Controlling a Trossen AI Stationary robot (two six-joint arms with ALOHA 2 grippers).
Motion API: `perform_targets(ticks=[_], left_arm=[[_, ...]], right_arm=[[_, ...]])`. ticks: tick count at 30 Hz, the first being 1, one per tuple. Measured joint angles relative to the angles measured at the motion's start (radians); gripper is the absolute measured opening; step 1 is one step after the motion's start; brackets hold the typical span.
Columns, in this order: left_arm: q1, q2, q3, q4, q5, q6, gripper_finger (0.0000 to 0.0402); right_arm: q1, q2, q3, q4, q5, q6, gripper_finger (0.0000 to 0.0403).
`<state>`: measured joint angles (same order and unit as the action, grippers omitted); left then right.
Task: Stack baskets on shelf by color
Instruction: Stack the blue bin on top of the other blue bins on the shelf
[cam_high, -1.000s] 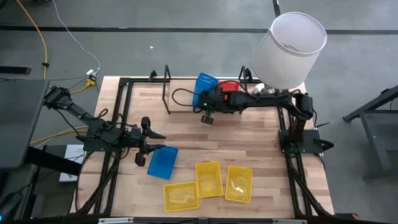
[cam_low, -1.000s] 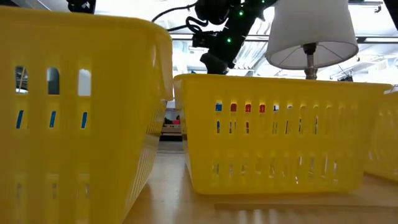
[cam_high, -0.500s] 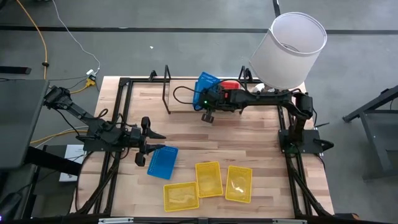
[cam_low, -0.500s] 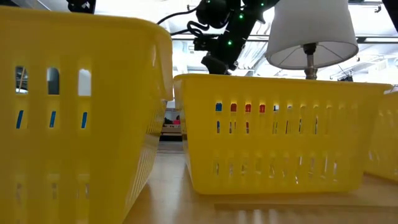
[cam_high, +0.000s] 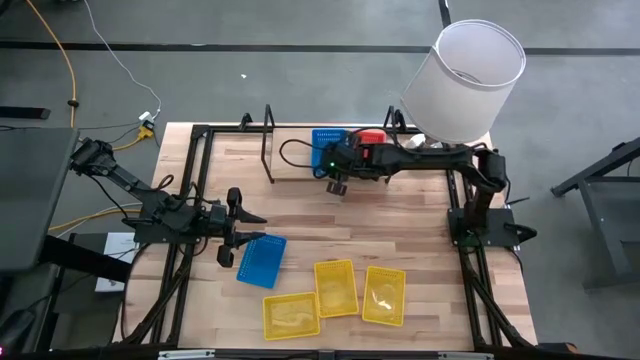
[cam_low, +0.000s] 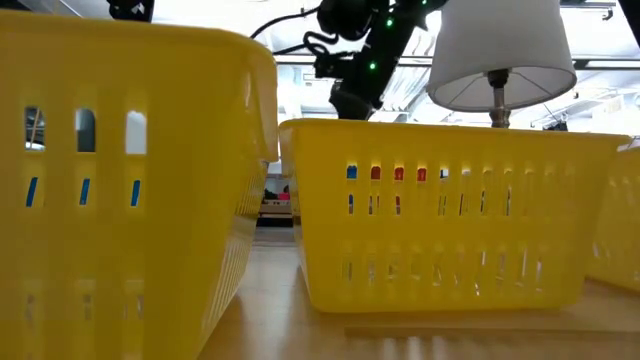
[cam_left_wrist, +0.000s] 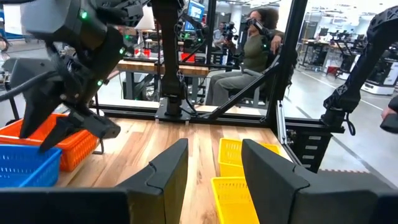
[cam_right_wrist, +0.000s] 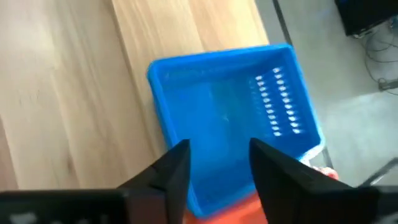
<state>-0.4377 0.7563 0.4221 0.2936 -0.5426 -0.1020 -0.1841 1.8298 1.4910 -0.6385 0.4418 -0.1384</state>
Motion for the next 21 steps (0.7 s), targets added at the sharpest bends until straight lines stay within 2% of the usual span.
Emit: perform_targets(ticks=[4,11,15,21], left_arm=[[0.000,0.000,0.000,-0.006,0.000,0.000,0.0140],[-0.006,0.000,0.000,-0.020,0.008,-0.020,0.0140],[-0.023,0.001,0.000,-0.032,0.008,-0.041,0.0140],[-0.057,0.005,0.000,-0.035,0.006,-0.055,0.0140]], right_arm=[[0.015,-0.037,0.000,-0.037,-0.008,0.005,0.0178],[0.099,-0.086,0.001,-0.219,-0.213,0.081,0.0181],[0.189,-0.087,0.000,-0.351,-0.208,0.137,0.0181],[0.315,-0.091,0.000,-0.454,-0.165,0.213,0.0181]])
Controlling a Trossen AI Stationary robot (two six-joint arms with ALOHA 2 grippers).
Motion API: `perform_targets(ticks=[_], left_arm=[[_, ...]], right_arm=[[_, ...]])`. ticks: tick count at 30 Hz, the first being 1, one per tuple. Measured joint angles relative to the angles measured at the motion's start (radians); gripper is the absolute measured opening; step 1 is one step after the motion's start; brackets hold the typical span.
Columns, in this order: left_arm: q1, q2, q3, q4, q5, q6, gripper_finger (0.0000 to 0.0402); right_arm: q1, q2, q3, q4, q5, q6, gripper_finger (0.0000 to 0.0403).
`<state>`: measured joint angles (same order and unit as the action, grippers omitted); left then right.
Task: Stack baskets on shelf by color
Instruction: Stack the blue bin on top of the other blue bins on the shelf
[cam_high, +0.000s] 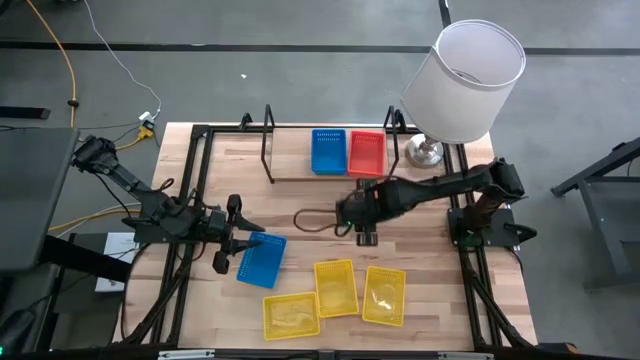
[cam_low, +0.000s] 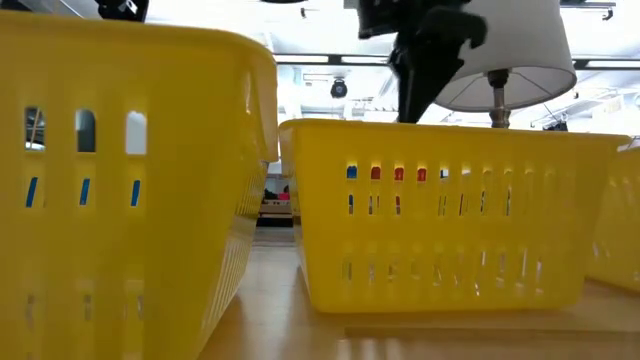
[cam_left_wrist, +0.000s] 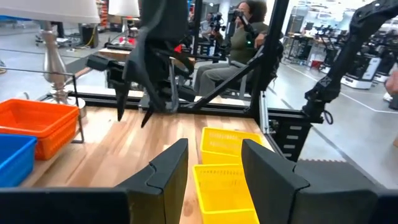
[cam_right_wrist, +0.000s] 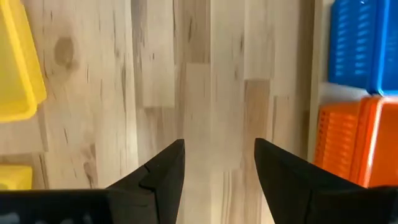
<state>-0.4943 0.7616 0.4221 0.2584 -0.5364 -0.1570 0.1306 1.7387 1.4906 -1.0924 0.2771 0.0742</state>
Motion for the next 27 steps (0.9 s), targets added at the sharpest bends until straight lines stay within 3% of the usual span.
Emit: perform_targets(ticks=[7,10,15,20,24,27], left_arm=[[-0.039,-0.001,0.000,0.000,-0.026,0.000,0.0140],[-0.052,0.000,0.000,0.000,-0.032,0.003,0.0140],[-0.064,0.000,0.000,0.008,-0.046,0.022,0.0140],[-0.062,0.000,0.000,0.015,-0.092,0.063,0.0140],[-0.062,0.000,0.000,0.015,-0.099,0.063,0.0140],[-0.062,0.002,0.000,0.003,-0.095,0.063,0.0140]], right_arm=[[0.105,-0.053,-0.025,-0.049,0.079,0.114,0.0181],[0.151,-0.150,-0.153,0.027,0.112,0.182,0.0181],[0.228,-0.393,-0.484,0.234,0.144,0.352,0.0181],[0.301,-0.611,-0.759,0.658,0.200,0.370,0.0181],[0.329,-0.694,-0.939,1.159,0.213,0.172,0.0181],[0.331,-0.699,-1.045,1.532,0.164,-0.003,0.0181]])
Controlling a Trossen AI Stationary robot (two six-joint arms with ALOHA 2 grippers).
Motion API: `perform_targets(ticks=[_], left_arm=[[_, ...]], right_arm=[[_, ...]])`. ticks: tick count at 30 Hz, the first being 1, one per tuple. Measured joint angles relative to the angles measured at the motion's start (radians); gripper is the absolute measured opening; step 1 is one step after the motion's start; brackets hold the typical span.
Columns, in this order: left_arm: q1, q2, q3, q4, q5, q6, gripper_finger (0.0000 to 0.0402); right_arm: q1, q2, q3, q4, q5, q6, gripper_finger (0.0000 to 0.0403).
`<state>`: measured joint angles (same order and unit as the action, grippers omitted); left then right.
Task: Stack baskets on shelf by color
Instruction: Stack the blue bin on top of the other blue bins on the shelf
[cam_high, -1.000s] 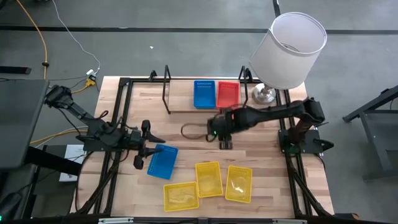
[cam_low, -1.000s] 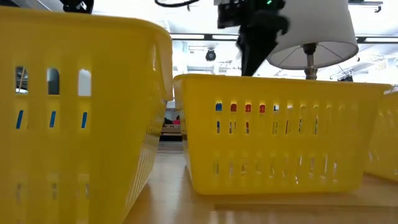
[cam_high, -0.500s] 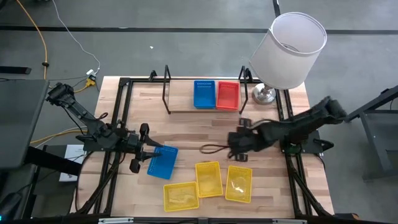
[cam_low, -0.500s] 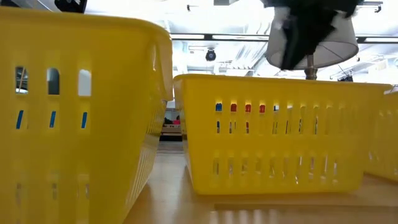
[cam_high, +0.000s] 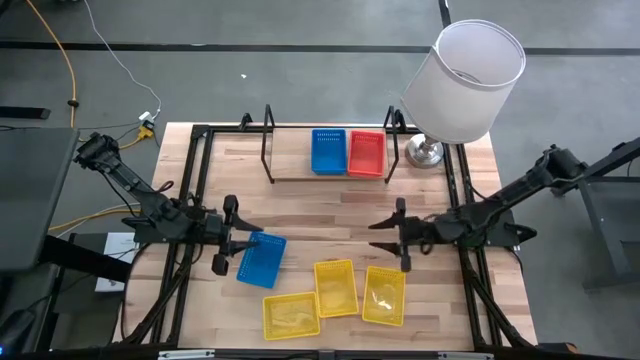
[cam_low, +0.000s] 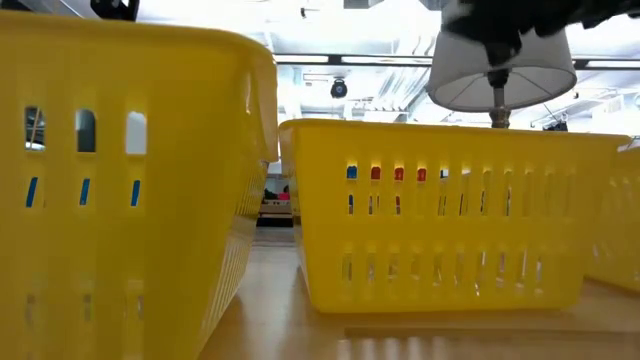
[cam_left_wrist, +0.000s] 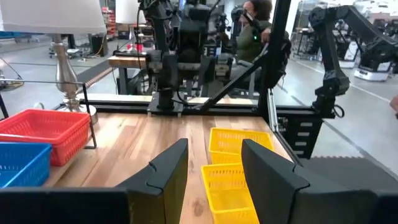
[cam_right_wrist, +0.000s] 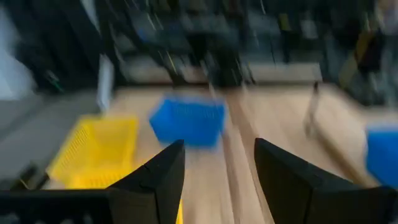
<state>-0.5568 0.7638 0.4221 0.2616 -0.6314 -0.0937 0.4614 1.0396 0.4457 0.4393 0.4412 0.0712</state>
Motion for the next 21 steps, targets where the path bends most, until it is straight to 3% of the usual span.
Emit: perform_targets(ticks=[3,5,21], left_arm=[[0.000,0.003,0.000,-0.009,0.002,0.000,0.0140],[0.000,0.009,0.000,-0.011,0.003,0.000,0.0140],[0.000,0.031,0.000,-0.010,0.003,0.000,0.0140]], right_arm=[[-0.003,0.010,-0.069,0.245,-0.073,-0.144,0.0181],[-0.003,0.017,-0.088,0.309,-0.102,-0.201,0.0181],[-0.003,0.047,-0.090,0.305,-0.100,-0.177,0.0181]])
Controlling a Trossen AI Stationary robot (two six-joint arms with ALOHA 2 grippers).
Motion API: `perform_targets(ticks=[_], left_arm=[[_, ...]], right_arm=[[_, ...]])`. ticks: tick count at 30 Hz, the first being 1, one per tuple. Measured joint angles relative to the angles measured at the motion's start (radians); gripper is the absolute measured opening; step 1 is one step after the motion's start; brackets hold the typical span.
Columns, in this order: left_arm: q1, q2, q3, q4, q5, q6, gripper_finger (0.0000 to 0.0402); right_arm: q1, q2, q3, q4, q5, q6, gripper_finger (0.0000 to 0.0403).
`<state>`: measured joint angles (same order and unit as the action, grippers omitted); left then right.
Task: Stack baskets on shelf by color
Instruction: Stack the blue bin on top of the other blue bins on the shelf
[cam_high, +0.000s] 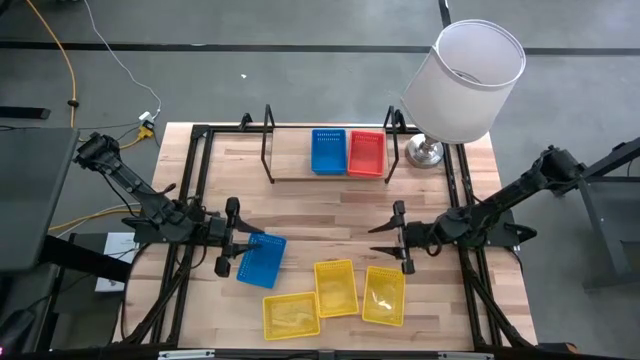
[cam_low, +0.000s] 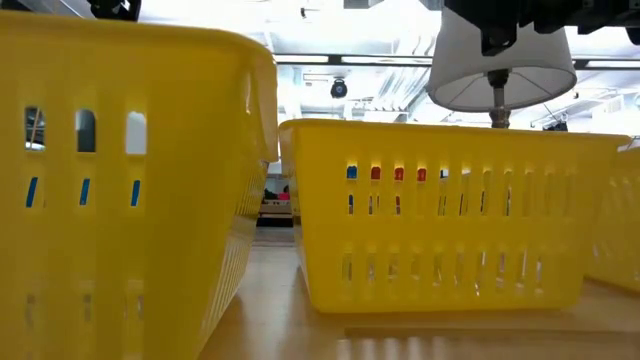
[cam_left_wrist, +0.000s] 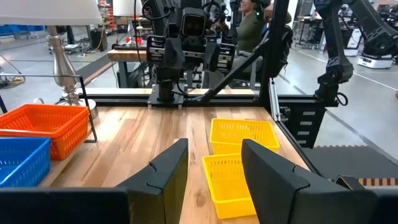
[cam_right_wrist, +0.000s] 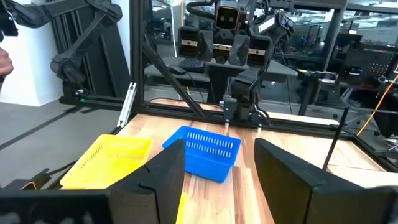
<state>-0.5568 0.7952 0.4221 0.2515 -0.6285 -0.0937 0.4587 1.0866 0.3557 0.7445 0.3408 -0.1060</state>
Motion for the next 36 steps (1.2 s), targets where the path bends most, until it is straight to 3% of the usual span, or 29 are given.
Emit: perform_targets(ticks=[18,20,24,27,31,36], left_arm=[[0.000,0.000,0.000,0.000,0.003,-0.009,0.0140],[0.000,0.012,0.000,0.006,0.044,-0.039,0.0140],[-0.009,0.084,0.001,0.069,0.228,-0.082,0.0140],[-0.033,0.183,0.045,0.082,0.262,-0.048,0.0140],[-0.073,0.323,0.196,-0.101,0.234,-0.073,0.0140],[-0.113,0.481,0.426,-0.588,0.184,-0.267,0.0140]], right_arm=[[0.000,0.000,0.000,-0.006,0.000,0.012,0.0181],[0.000,0.000,0.000,-0.006,0.000,0.012,0.0181],[0.000,0.000,0.000,-0.006,0.000,0.012,0.0181],[0.000,0.000,0.000,-0.007,0.006,0.011,0.0181],[0.000,0.000,0.000,-0.009,0.032,0.019,0.0181],[0.000,0.001,0.000,-0.033,0.034,0.020,0.0181]])
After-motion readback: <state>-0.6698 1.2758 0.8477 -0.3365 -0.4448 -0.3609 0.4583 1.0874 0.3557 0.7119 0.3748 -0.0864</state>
